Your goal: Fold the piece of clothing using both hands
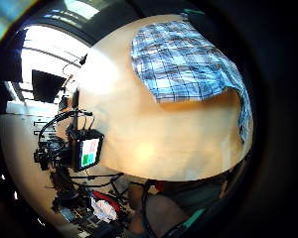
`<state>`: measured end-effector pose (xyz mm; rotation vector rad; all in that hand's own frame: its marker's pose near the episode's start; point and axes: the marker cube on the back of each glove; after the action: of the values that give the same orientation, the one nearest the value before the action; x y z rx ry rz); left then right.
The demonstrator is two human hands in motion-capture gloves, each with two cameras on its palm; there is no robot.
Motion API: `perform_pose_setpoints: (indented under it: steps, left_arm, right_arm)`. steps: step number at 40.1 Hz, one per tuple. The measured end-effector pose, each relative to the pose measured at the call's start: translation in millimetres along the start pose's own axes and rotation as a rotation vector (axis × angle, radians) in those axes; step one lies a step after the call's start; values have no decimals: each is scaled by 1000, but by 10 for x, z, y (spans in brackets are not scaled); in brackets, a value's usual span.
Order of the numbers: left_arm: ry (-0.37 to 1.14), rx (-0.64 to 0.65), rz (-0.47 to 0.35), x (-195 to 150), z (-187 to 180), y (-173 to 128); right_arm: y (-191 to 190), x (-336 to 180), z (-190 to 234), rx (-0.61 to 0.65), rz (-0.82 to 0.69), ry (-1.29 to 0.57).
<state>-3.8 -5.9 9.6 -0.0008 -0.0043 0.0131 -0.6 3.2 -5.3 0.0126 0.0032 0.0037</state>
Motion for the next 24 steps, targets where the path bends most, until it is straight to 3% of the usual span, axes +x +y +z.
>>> perform_pose_setpoints:
  steps: [24]
  left_arm:
    - [16, 23, 11, -28, 149, -157]
  right_arm:
    - [-55, 46, 48, -5, -13, -4]
